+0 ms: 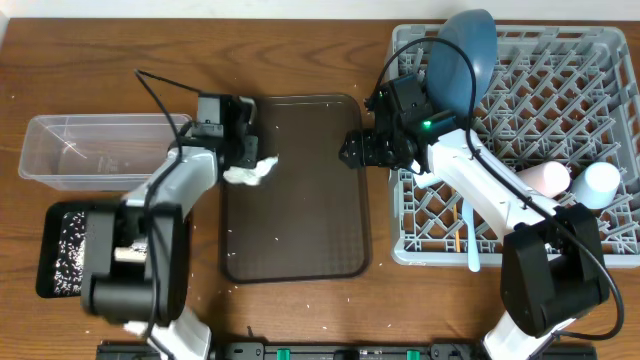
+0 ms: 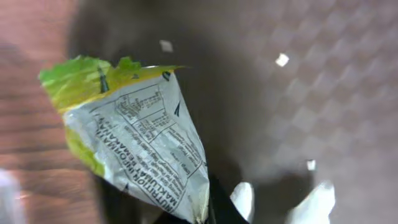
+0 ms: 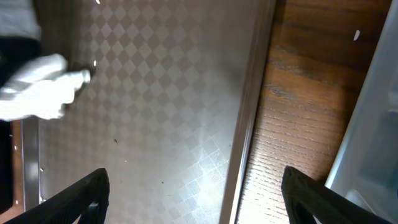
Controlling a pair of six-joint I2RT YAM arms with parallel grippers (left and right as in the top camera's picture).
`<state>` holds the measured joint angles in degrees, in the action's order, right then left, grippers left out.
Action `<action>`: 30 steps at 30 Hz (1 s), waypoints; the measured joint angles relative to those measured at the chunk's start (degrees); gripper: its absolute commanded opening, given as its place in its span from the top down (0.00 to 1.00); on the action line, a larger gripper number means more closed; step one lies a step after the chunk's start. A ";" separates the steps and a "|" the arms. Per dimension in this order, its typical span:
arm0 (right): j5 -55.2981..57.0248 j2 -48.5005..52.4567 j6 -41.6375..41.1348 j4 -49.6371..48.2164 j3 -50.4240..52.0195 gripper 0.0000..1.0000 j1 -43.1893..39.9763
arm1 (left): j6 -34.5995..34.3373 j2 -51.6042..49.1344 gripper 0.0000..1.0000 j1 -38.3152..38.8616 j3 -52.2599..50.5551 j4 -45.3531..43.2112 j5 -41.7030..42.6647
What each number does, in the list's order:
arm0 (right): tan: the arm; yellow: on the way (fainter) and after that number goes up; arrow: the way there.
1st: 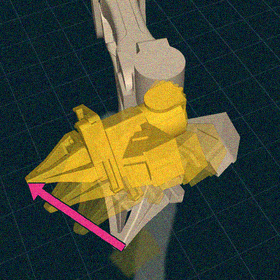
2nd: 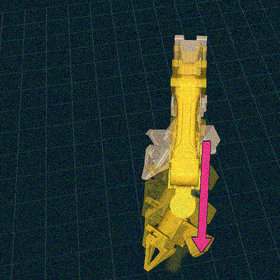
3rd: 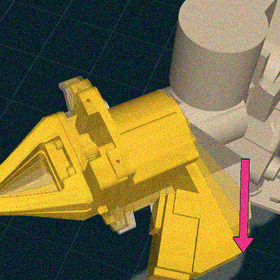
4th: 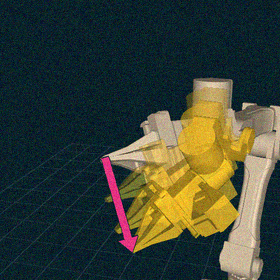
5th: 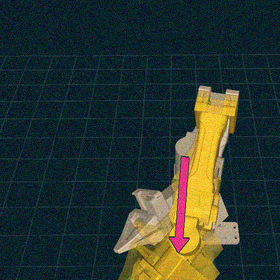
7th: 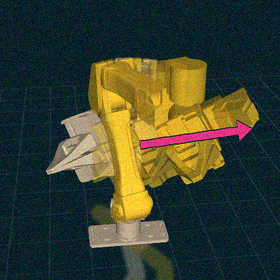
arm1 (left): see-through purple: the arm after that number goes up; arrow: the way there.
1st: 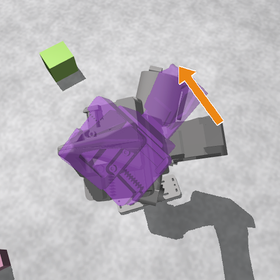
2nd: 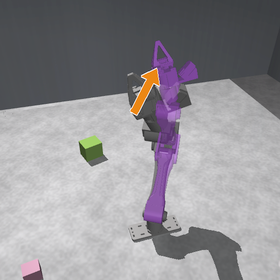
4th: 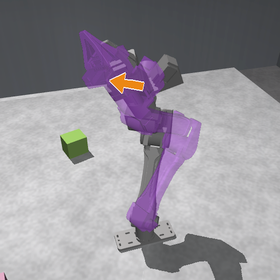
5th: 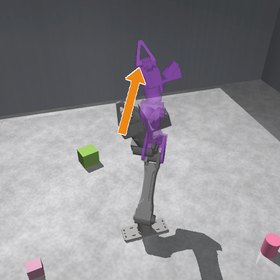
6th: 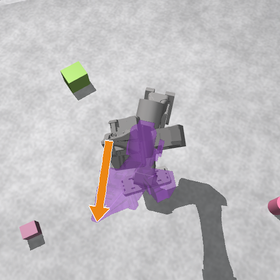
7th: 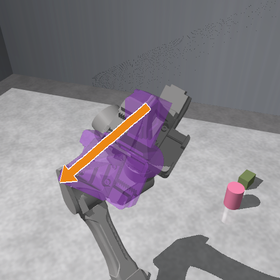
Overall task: Sort waste into correct bins and load items into the dishwasher rack
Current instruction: 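Move the left gripper to the yellow wrapper and tissue, then grasp the yellow wrapper and drop it into the clear bin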
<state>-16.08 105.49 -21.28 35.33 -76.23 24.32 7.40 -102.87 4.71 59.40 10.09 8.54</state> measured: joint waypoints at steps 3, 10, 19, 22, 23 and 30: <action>-0.04 0.00 0.00 0.00 0.00 0.17 0.00 | -0.33 7.48 0.94 0.00 0.00 0.48 0.00; -0.11 0.00 0.00 -0.02 0.00 0.16 0.00 | -1.09 23.39 0.94 -0.59 0.11 4.00 -3.50; -0.28 0.00 0.00 -0.09 0.00 0.15 0.00 | -2.54 23.98 0.94 -3.54 0.13 8.17 -0.13; -0.31 0.00 0.00 -0.13 0.00 0.15 0.00 | -2.73 23.91 0.94 -0.81 0.13 9.01 -0.44; -0.33 0.00 0.00 -0.13 0.00 0.15 0.00 | -2.73 23.85 0.94 0.13 0.13 9.05 -1.68; -0.31 0.00 0.00 -0.15 0.00 0.15 0.00 | 2.56 23.56 0.76 6.88 0.13 9.86 -10.29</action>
<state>-16.38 105.49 -21.28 35.18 -76.23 24.32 9.96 -79.31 11.60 59.53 19.94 -1.76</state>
